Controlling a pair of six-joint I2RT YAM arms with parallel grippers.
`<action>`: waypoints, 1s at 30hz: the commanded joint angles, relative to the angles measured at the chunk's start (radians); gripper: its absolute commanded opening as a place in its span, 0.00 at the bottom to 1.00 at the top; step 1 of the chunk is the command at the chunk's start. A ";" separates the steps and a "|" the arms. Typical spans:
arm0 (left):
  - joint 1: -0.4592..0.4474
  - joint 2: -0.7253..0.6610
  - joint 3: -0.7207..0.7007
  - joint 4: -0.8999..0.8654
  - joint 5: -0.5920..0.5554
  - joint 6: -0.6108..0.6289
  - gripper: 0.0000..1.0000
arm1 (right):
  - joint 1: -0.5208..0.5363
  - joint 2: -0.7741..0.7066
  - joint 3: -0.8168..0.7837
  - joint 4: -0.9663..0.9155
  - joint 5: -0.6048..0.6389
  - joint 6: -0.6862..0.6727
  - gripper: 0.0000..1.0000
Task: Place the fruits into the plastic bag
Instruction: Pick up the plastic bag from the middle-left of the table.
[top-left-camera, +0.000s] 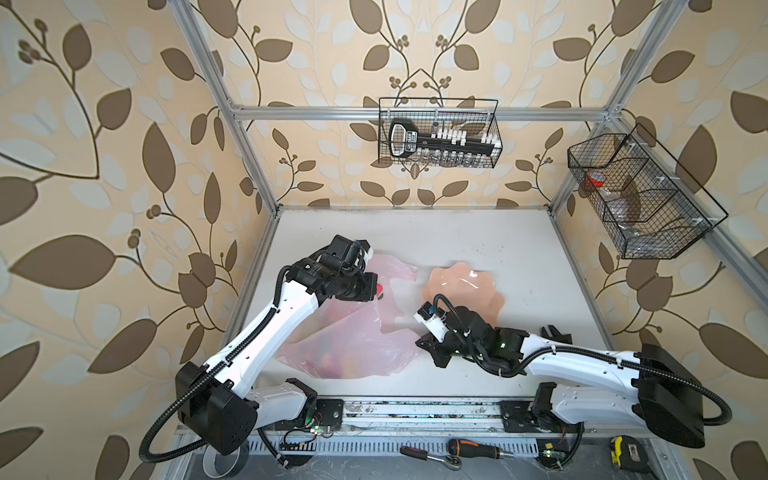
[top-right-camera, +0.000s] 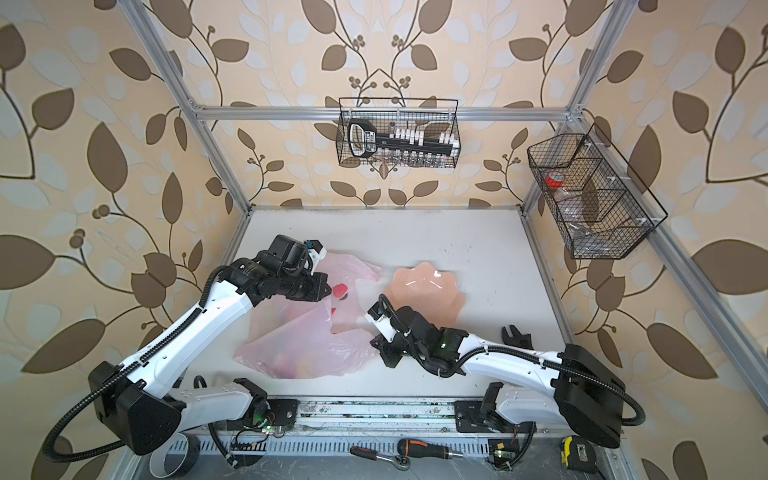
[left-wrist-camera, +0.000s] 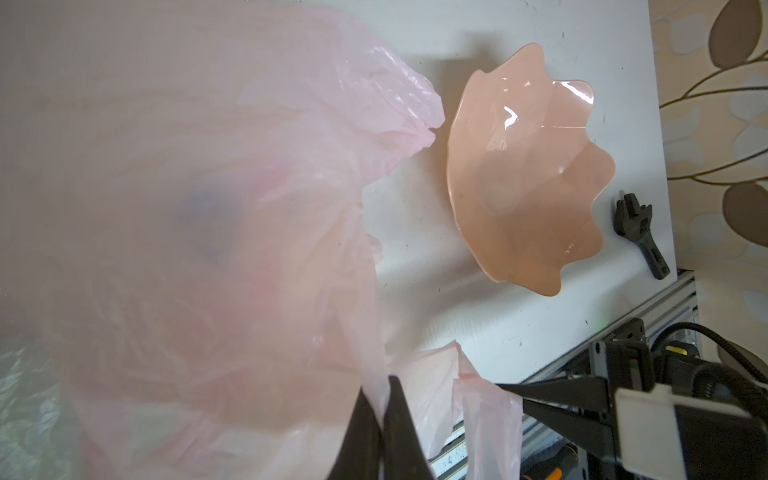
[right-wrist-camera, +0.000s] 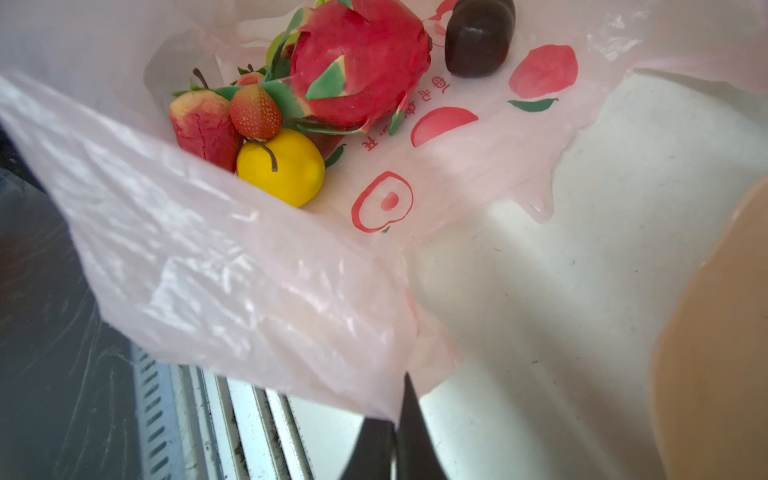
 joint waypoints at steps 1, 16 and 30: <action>0.002 -0.002 0.075 -0.020 -0.008 0.000 0.33 | 0.036 -0.002 0.024 -0.009 0.056 -0.012 0.00; -0.001 0.110 0.343 -0.060 -0.012 0.219 0.88 | 0.059 -0.061 0.018 -0.053 0.076 0.006 0.00; -0.101 0.353 0.363 0.083 -0.091 0.710 0.88 | 0.058 -0.107 0.023 -0.091 0.083 0.015 0.00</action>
